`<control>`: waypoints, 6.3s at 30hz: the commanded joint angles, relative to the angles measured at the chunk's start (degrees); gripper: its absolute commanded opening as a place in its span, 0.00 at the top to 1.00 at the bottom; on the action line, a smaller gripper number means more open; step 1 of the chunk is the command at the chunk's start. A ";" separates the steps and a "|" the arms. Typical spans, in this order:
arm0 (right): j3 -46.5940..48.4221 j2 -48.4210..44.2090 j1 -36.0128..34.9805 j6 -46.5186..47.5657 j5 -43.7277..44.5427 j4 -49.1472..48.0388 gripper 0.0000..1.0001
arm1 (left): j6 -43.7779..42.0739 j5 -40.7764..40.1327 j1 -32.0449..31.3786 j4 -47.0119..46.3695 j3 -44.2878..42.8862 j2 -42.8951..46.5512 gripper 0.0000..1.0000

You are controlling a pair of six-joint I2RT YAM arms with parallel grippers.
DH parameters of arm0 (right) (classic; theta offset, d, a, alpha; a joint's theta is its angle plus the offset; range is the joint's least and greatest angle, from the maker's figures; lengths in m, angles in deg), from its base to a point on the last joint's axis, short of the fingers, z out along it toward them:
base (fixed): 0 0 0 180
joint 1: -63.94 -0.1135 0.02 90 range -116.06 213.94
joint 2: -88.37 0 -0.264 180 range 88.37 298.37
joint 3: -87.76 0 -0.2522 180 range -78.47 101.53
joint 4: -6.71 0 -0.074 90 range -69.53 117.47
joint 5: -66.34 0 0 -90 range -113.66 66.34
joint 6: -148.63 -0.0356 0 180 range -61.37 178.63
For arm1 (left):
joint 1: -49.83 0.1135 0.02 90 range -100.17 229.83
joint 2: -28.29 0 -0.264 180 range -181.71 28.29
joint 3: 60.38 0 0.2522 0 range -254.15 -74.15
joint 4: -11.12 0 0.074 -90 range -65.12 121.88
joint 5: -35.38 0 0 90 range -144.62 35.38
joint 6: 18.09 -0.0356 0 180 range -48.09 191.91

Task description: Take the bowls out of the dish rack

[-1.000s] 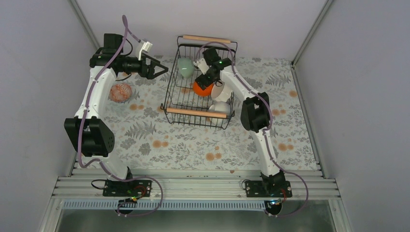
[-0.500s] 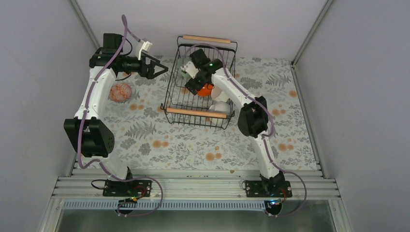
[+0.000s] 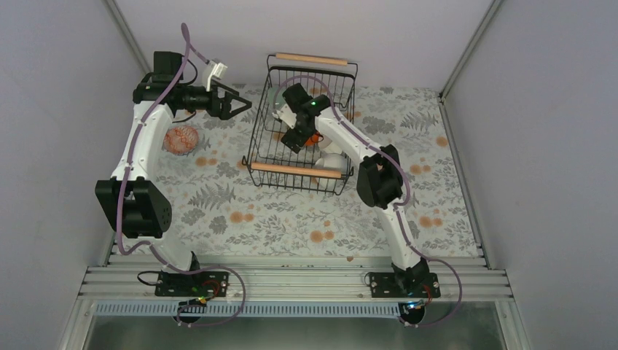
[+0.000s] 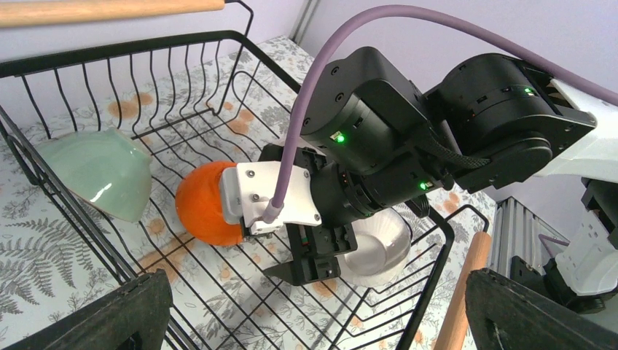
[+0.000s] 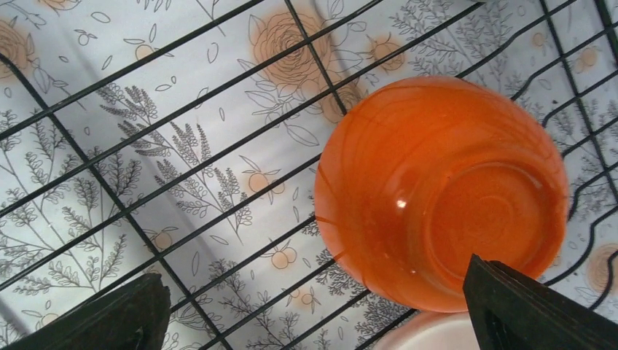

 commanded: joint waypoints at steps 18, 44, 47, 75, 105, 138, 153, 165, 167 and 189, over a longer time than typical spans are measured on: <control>3.14 5.58 -2.71 4.50 10.23 -3.46 0.01 | 0.19 2.81 0.39 -1.00 1.72 1.78 0.00; -2.43 7.18 -2.51 9.86 22.79 -13.62 0.04 | 0.63 3.40 0.39 -2.10 3.28 3.36 0.00; -2.56 7.18 -2.51 10.26 23.42 -14.33 0.03 | 0.63 3.53 0.39 -2.14 3.49 3.60 0.00; -3.74 6.61 -1.90 11.96 31.30 -20.09 0.22 | 1.16 4.32 0.50 -2.94 4.40 4.64 0.00; -4.81 10.88 -2.08 11.68 32.57 -28.30 0.17 | 2.13 4.80 0.74 -4.37 6.41 5.33 0.00; -2.97 8.39 -0.90 10.13 34.57 -28.08 0.51 | 2.30 5.83 0.91 -4.73 6.95 6.18 0.00; 1.65 -1.74 1.84 7.09 26.34 -26.69 0.54 | 2.30 5.78 1.00 -4.78 6.83 6.31 0.00; 0.24 -16.61 10.56 -6.88 5.87 -19.66 0.54 | 2.36 6.15 1.08 -4.81 7.04 6.58 0.00; -1.96 -20.21 14.13 -9.83 0.72 -19.28 0.54 | 2.34 6.20 1.05 -4.82 7.04 6.68 0.00; -35.45 -31.01 39.99 -12.91 -46.47 -15.22 0.55 | 2.65 6.43 1.07 -4.91 6.99 8.43 0.00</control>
